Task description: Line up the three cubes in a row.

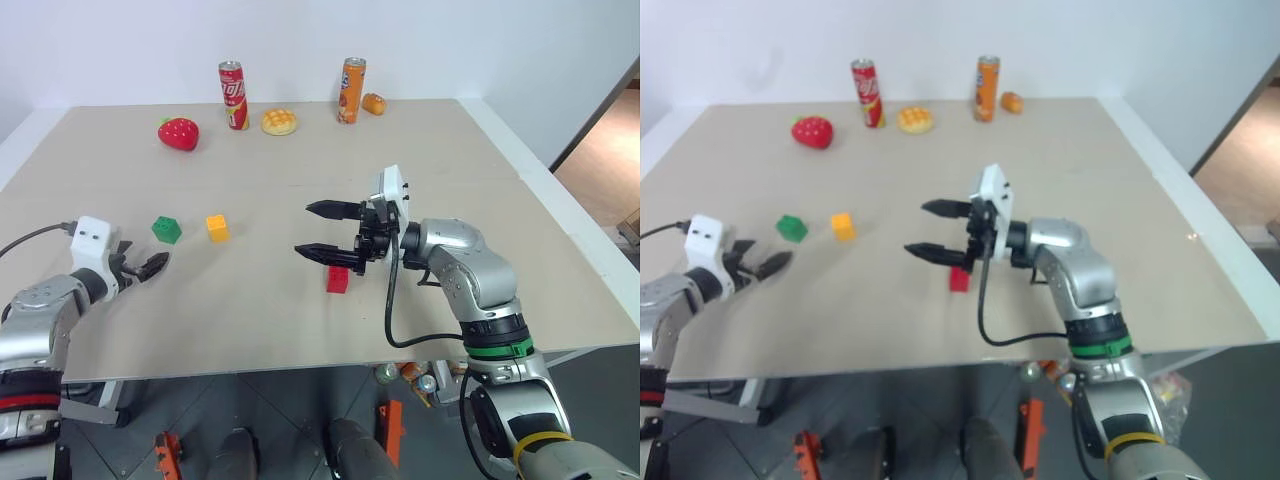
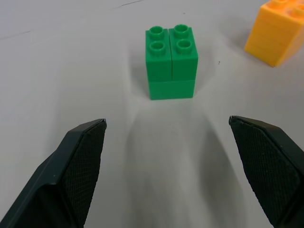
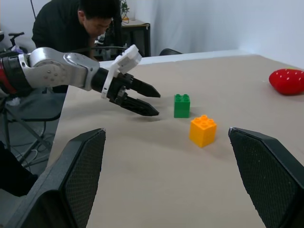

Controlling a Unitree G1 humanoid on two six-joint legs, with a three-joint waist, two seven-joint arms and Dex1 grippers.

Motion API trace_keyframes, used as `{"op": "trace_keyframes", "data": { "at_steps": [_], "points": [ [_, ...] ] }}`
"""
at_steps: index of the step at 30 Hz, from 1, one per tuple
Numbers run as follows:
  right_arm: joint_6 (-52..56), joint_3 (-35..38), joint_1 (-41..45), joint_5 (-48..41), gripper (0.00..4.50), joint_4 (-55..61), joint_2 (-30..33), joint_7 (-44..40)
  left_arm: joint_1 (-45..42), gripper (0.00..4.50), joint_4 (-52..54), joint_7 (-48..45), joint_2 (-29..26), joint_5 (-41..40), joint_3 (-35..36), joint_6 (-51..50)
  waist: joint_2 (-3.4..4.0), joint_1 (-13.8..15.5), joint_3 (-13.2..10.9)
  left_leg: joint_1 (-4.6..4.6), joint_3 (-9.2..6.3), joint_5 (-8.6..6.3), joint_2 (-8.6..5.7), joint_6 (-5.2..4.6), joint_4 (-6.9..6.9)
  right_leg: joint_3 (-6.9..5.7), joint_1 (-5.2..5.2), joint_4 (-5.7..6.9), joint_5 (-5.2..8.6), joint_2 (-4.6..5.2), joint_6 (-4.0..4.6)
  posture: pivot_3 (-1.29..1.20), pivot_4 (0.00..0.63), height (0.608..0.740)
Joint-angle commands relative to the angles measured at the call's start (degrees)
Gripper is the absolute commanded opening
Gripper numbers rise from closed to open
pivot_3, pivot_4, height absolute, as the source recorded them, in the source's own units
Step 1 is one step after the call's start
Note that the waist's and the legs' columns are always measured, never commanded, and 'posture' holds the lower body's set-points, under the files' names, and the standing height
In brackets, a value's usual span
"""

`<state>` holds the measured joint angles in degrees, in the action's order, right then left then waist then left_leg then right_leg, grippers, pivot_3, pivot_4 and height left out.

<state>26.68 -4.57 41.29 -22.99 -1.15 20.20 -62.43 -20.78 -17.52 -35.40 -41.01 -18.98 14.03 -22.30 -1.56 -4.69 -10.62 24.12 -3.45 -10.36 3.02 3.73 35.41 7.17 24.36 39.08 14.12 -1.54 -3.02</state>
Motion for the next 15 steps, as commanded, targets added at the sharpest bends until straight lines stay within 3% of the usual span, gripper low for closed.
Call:
{"op": "trace_keyframes", "data": {
  "at_steps": [1,8,15],
  "points": [
    [0.83,0.64,0.02,-1.80,4.31,3.86,0.86,0.83,-6.15,4.30,-6.80,0.47,1.05,2.78,-1.68,2.86,0.00,0.07,0.00,0.01,0.00,0.00,0.00,0.00,0.00,0.00,0.00,0.00,0.00,0.00,0.00,0.00,0.150,0.740],
    [2.91,0.75,-0.93,-3.64,4.31,7.04,1.61,2.37,-14.25,4.30,-16.82,-0.27,4.88,5.73,-4.53,7.30,-0.02,0.21,0.01,0.05,-0.03,0.00,-0.03,0.00,0.02,0.00,-0.01,-0.01,-0.01,0.00,-0.04,0.00,0.150,0.740],
    [3.73,0.85,-1.94,-4.33,4.31,8.03,2.06,4.00,-20.09,4.30,-26.76,0.56,5.38,8.47,-4.89,11.90,-0.03,0.12,0.02,0.06,-0.06,0.00,-0.03,0.00,0.01,-0.01,-0.01,0.00,0.00,-0.02,-0.05,0.00,0.150,0.740]
  ]
}}
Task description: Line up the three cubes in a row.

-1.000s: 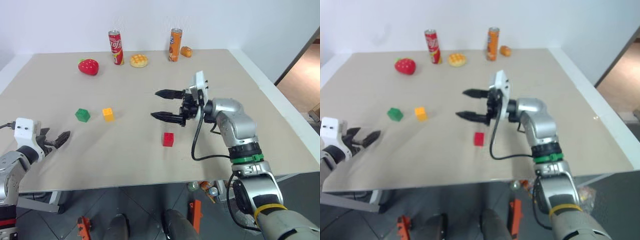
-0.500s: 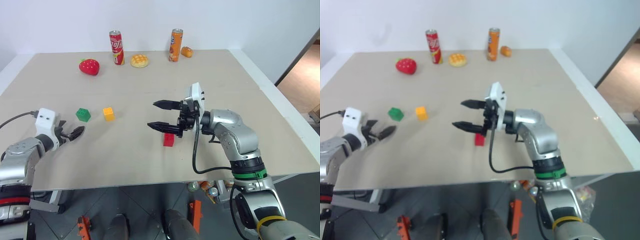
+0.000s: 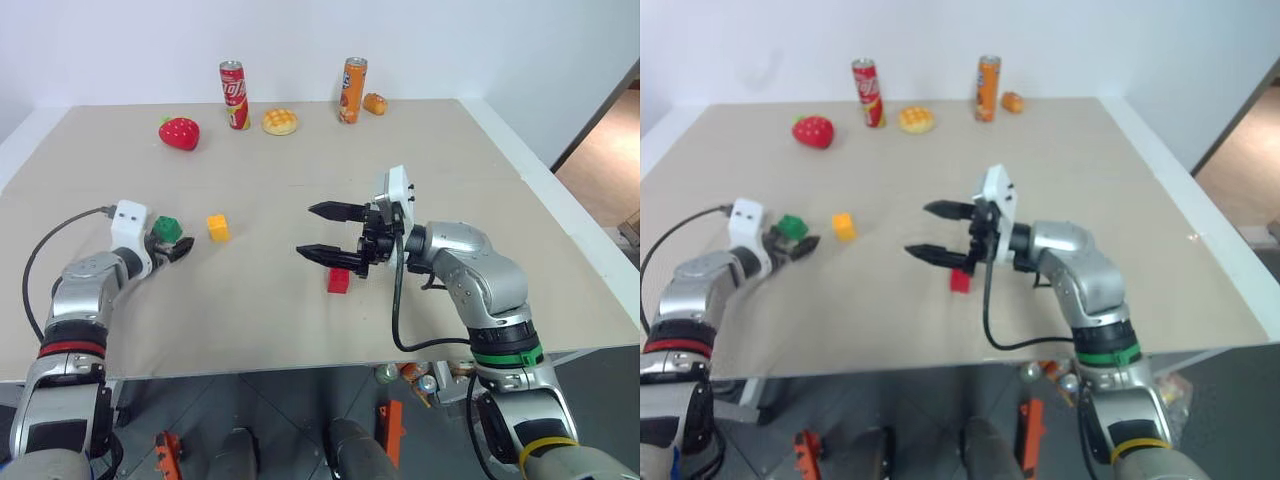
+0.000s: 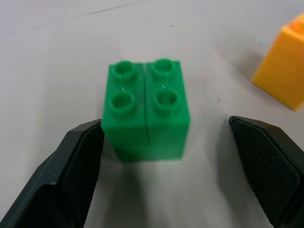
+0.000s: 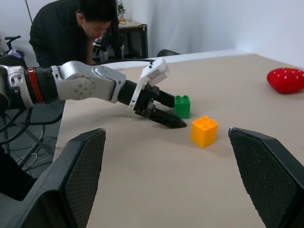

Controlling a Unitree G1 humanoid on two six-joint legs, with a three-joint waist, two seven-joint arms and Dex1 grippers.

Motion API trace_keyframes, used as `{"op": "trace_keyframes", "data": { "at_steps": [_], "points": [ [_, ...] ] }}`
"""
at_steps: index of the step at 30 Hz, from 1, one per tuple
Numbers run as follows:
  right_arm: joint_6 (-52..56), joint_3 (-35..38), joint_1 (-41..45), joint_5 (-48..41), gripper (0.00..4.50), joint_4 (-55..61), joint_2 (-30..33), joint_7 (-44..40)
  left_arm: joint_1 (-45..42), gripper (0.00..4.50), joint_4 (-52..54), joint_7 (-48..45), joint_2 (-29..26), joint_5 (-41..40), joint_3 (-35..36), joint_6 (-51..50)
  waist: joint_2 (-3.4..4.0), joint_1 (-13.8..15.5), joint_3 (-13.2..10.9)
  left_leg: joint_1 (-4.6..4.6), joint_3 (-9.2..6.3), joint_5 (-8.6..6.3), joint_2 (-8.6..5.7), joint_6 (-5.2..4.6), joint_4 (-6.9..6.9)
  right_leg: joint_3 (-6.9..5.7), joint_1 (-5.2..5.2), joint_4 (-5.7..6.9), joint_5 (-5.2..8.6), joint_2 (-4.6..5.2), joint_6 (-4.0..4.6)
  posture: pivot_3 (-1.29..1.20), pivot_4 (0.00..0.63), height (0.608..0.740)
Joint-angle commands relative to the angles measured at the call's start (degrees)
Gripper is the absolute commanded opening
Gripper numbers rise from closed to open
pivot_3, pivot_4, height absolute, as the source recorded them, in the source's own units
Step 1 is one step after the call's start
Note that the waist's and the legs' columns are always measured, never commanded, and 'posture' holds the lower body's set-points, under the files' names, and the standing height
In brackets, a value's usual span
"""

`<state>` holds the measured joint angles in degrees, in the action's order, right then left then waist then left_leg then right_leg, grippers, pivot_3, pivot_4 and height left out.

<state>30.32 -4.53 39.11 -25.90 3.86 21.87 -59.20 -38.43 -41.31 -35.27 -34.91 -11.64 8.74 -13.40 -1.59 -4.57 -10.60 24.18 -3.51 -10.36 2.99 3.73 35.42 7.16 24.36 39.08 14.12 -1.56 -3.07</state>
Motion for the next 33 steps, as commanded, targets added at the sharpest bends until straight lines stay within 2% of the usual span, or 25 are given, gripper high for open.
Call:
{"op": "trace_keyframes", "data": {
  "at_steps": [1,4,9,10,16,21,26,30,33],
  "points": [
    [0.11,0.86,0.11,-1.39,4.34,3.06,0.49,0.98,-2.72,4.04,-3.55,0.70,-0.70,1.32,0.54,3.37,0.00,-0.01,0.00,0.00,0.00,0.00,0.00,0.00,0.00,0.01,0.00,0.00,0.00,0.00,0.00,0.00,0.150,0.740],
    [0.25,1.09,-0.09,-1.64,4.35,3.08,0.83,1.39,-2.78,3.42,-4.46,0.41,-0.73,1.25,1.00,4.25,0.00,-0.01,0.00,0.01,0.00,0.00,-0.01,0.00,0.00,0.01,0.00,0.00,0.00,0.01,-0.01,0.00,0.150,0.740],
    [0.28,1.49,0.16,-1.99,4.35,2.57,1.18,1.42,-2.79,1.83,-5.16,0.37,-0.69,1.23,1.37,4.59,0.00,-0.01,0.00,0.02,0.00,0.00,0.00,0.00,0.00,0.01,0.00,0.00,0.00,0.00,-0.01,0.00,0.150,0.740],
    [0.20,1.48,0.30,-2.03,4.35,2.40,1.21,1.42,-2.85,1.41,-5.01,0.36,-0.59,1.23,1.30,4.54,0.00,-0.01,0.00,0.01,-0.01,0.00,0.00,0.00,0.00,0.00,0.00,0.00,0.00,0.00,-0.01,0.00,0.150,0.740],
    [-0.12,0.81,0.46,-1.84,4.35,1.99,1.34,1.30,-3.05,1.38,-2.16,-1.86,-0.63,0.88,0.71,5.14,0.00,-0.01,0.00,0.01,-0.01,0.00,0.00,0.00,0.00,0.01,0.00,0.00,-0.01,0.00,-0.01,0.00,0.150,0.740],
    [0.29,0.53,-0.64,-1.84,4.35,2.53,2.60,0.44,-4.96,1.38,3.15,-8.37,-3.08,-2.55,2.46,6.99,0.00,0.00,0.00,0.01,-0.01,0.00,0.00,0.00,0.00,0.01,0.00,0.00,0.00,0.00,-0.01,0.00,0.150,0.740],
    [1.25,0.90,-2.71,-2.69,4.35,4.15,4.98,-0.74,-8.75,1.38,13.12,-21.48,-6.93,-10.60,3.52,-0.44,-0.07,0.05,-0.02,0.12,-0.06,0.00,0.00,0.00,0.00,-0.04,0.06,-0.01,0.00,-0.01,-0.02,0.00,0.150,0.740],
    [1.48,1.37,-5.39,-3.70,4.35,6.06,8.27,-3.19,-5.06,1.38,24.87,-32.04,-9.17,-15.11,-0.41,-7.00,-0.03,-0.01,-0.02,0.10,-0.04,-0.01,-0.04,0.00,-0.02,-0.03,0.01,-0.02,0.11,0.07,-0.11,0.00,0.150,0.740],
    [1.27,2.89,-7.03,-4.72,4.35,6.40,10.65,-4.50,-2.39,1.38,30.23,-37.35,-10.00,-15.56,-3.82,-8.83,-0.02,-0.01,-0.02,0.08,-0.04,-0.01,-0.03,-0.02,-0.03,-0.04,0.01,-0.01,0.14,0.06,-0.06,0.00,0.150,0.740]
  ]
}}
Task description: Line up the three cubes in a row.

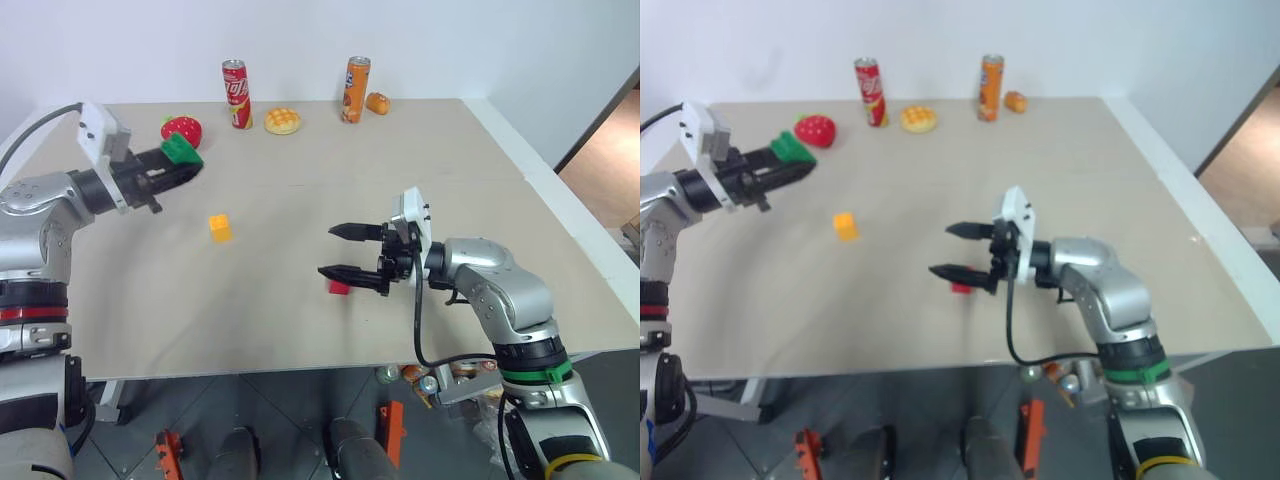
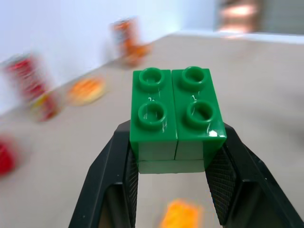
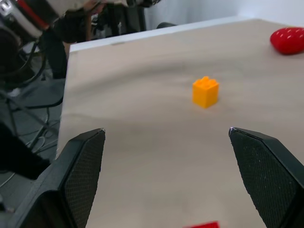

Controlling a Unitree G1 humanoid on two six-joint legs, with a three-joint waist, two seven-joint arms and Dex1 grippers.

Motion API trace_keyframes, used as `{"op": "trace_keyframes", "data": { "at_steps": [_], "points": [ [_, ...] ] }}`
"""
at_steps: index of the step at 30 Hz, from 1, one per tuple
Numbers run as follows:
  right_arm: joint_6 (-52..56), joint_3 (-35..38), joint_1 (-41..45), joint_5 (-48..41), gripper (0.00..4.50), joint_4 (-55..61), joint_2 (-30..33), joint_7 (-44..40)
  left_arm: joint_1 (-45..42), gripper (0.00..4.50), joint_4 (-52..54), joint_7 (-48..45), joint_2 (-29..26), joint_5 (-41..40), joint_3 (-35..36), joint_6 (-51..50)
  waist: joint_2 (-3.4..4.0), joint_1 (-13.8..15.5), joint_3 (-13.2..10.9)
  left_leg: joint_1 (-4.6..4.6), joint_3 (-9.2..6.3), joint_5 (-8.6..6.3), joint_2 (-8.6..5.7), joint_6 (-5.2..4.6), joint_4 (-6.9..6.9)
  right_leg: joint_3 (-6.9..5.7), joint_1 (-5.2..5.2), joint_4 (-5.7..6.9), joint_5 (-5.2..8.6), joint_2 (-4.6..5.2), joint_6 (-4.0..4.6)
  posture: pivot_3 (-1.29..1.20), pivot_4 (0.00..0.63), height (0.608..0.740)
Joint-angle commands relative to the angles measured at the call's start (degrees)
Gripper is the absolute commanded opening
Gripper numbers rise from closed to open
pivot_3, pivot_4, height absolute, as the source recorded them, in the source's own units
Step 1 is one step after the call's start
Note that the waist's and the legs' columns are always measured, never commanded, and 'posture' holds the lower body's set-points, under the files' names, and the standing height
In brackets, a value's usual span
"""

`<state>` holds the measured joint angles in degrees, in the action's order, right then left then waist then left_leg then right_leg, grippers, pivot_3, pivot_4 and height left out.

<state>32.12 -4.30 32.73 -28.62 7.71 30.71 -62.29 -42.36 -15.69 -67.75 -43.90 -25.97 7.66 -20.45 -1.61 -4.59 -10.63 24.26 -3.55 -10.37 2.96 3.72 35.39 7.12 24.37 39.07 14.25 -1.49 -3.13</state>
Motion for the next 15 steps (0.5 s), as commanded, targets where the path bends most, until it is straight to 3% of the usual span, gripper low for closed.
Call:
{"op": "trace_keyframes", "data": {
  "at_steps": [1,6,15],
  "points": [
    [-0.85,3.09,-1.05,-2.12,4.35,2.38,2.52,-1.65,1.75,1.38,4.95,-5.81,-0.91,-0.91,-3.68,-1.81,0.00,0.00,0.00,0.00,-0.01,0.00,0.01,0.00,0.02,-0.02,0.00,0.01,-0.03,-0.03,0.05,0.00,0.150,0.740],
    [-1.86,5.19,-2.00,-1.56,4.35,1.60,4.77,-0.75,1.01,1.38,0.65,-8.43,2.04,4.01,-9.64,3.95,0.00,0.02,0.00,-0.03,0.00,0.03,0.02,-0.04,0.13,0.01,-0.01,0.02,-0.13,-0.07,0.09,0.00,0.150,0.740],
    [-0.62,6.27,-3.33,-2.60,4.35,5.42,5.93,1.34,-3.67,1.38,-16.32,-11.56,12.20,13.70,-18.20,18.43,0.00,0.05,0.00,0.00,0.02,0.03,0.00,-0.11,0.15,0.06,-0.03,-0.01,-0.15,-0.07,0.01,0.00,0.150,0.740]
  ]
}}
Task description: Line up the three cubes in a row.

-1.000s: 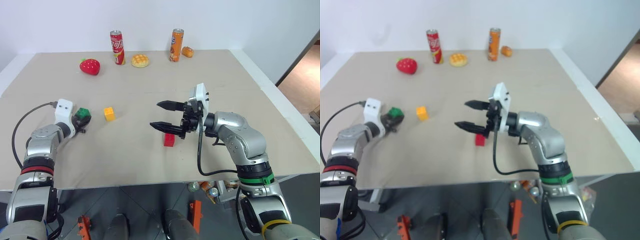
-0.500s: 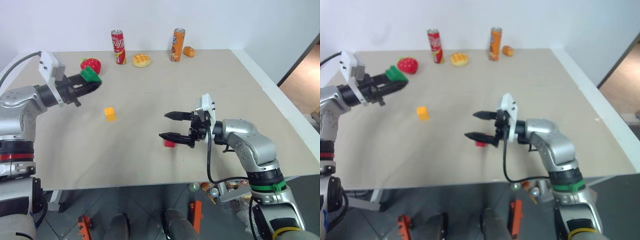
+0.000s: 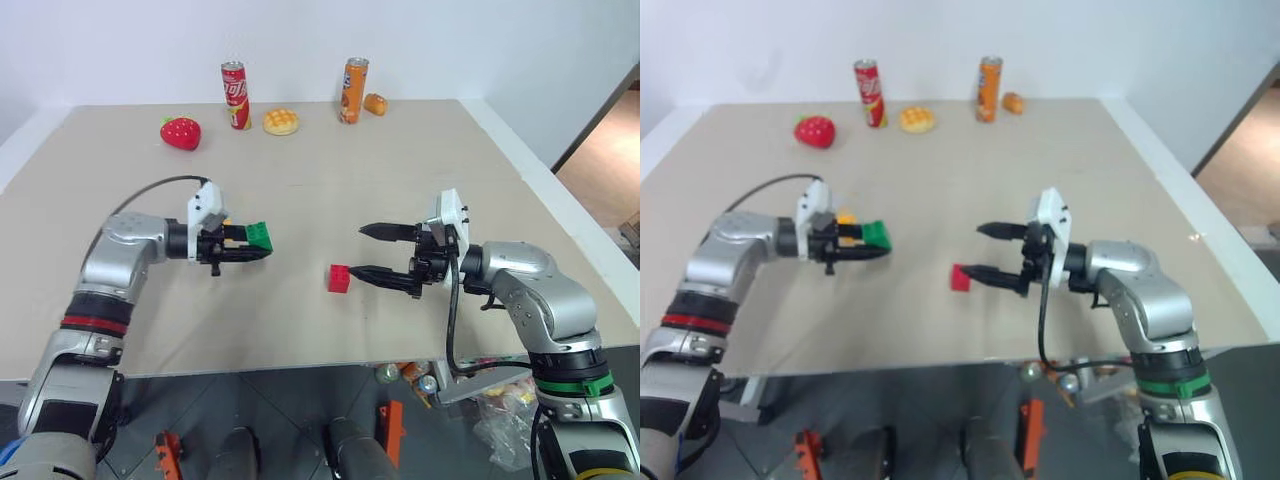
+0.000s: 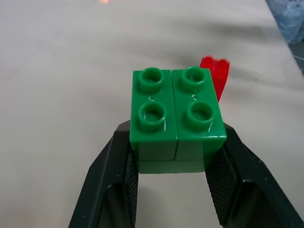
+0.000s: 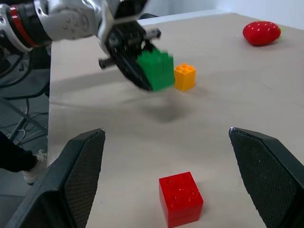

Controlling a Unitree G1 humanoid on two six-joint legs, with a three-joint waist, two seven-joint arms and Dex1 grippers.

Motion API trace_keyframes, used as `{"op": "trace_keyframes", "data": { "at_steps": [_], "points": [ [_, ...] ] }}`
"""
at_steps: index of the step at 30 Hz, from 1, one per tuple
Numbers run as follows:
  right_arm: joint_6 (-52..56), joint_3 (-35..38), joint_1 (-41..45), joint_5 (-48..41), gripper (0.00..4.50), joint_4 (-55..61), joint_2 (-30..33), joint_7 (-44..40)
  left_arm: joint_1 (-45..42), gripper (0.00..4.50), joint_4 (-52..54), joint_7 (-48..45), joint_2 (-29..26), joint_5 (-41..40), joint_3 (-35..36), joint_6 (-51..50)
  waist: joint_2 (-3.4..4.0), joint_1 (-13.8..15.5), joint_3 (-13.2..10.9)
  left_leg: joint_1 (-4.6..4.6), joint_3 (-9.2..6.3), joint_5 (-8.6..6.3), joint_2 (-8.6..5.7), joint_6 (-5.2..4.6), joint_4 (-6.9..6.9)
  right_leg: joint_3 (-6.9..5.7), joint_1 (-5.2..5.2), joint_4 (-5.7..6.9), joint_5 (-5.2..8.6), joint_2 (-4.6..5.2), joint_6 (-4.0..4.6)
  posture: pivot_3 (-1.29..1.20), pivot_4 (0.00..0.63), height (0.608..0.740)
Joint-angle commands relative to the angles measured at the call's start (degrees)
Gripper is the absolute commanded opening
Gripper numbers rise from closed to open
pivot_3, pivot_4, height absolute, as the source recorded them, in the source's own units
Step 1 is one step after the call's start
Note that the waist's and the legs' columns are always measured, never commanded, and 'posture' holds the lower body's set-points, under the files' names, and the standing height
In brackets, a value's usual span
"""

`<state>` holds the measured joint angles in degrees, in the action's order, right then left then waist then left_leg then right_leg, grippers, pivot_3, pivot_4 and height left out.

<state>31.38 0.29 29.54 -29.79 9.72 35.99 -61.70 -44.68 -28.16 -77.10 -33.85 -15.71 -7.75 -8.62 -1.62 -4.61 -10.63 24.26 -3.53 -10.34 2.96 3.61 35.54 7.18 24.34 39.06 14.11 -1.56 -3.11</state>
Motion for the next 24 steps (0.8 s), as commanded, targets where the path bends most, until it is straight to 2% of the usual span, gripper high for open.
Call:
{"op": "trace_keyframes", "data": {
  "at_steps": [1,6,14,24],
  "points": [
    [0.31,1.76,-0.26,-1.62,4.35,3.87,0.84,0.94,-1.60,1.38,-5.51,-2.74,3.13,4.23,-3.54,8.08,0.01,0.16,0.00,0.00,0.00,0.00,0.00,0.00,-0.01,-0.01,0.00,0.00,0.01,0.00,0.00,0.00,0.150,0.740],
    [1.25,2.29,-1.24,-2.77,4.35,5.54,1.91,1.34,-2.74,1.38,-12.19,-5.81,4.94,7.56,-5.25,16.44,0.00,0.04,0.00,0.03,0.00,-0.01,-0.01,-0.02,-0.02,0.01,0.02,0.00,0.03,0.00,-0.01,0.00,0.150,0.740],
    [2.32,2.68,-2.32,-4.09,4.35,7.45,2.86,2.77,-7.17,1.38,-22.52,-6.01,7.86,10.42,-4.96,23.11,0.00,0.12,0.00,0.02,0.00,-0.01,-0.05,-0.02,0.08,0.05,-0.02,0.00,-0.01,0.01,-0.03,0.00,0.150,0.740],
    [2.39,2.46,-2.81,-4.73,4.35,8.00,3.16,3.91,-8.46,1.38,-25.53,-5.50,10.89,11.32,-4.31,24.82,0.00,0.06,0.00,0.03,-0.01,-0.01,-0.04,-0.03,0.05,0.04,-0.01,0.00,0.00,0.00,-0.04,0.00,0.150,0.740]
  ]
}}
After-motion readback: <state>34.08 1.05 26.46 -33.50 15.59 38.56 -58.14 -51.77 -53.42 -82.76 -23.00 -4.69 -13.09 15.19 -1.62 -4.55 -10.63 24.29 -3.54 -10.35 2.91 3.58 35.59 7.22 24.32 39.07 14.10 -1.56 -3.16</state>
